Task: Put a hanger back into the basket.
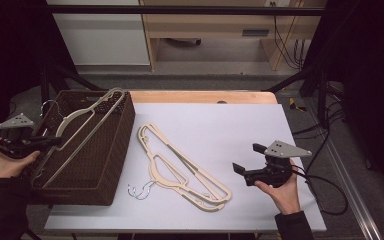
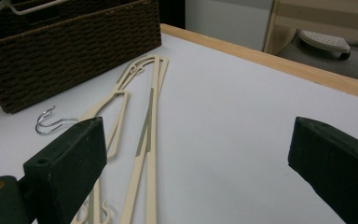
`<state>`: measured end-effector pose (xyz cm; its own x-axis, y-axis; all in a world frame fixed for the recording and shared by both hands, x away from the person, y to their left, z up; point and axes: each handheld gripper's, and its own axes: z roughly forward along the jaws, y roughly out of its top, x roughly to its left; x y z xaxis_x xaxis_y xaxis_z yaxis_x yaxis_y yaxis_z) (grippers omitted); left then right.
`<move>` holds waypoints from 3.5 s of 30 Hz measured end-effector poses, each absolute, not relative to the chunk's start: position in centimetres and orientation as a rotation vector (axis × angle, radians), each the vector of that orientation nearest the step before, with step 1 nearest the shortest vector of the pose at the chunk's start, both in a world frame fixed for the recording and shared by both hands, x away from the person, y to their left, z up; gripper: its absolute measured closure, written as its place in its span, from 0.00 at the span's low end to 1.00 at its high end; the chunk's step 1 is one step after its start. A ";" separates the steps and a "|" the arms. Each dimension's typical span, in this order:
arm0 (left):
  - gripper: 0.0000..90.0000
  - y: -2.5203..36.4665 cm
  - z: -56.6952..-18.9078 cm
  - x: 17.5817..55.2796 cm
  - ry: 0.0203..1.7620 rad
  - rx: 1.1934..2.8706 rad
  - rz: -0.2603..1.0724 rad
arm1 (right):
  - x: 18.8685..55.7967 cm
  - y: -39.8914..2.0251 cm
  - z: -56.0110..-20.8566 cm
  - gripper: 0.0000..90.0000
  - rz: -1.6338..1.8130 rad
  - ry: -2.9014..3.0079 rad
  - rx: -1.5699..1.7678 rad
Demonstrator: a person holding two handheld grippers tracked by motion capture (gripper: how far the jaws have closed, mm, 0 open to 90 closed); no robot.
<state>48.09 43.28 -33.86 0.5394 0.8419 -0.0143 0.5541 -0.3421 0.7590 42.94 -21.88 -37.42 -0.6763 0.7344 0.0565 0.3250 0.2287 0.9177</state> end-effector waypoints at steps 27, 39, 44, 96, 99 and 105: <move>0.79 44.6 -37.6 49.6 1.496 2.051 0.568 | 43.3 -20.4 -38.1 0.06 1.409 2.184 0.948; 0.56 43.1 -35.3 46.2 1.326 1.859 0.644 | 43.7 -19.3 -37.4 0.06 1.429 2.182 0.919; 0.44 41.0 -34.4 44.4 1.222 1.798 0.662 | 43.9 -18.7 -37.3 0.06 1.439 2.191 0.909; 0.08 30.4 -36.4 41.1 0.892 1.796 0.608 | 45.1 -8.6 -45.2 0.46 1.078 2.743 0.805; 0.08 30.2 -36.4 41.1 0.888 1.801 0.609 | 45.1 -8.2 -46.0 0.53 1.039 2.785 0.794; 0.08 30.1 -36.5 41.2 0.883 1.814 0.616 | 45.1 -8.0 -46.6 0.67 0.988 2.839 0.771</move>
<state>41.16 30.11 -36.54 0.6063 0.7950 0.0206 0.2941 -0.2481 0.9230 45.12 -7.97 -46.62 -0.8758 0.4667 0.1231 0.4423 0.6739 0.5918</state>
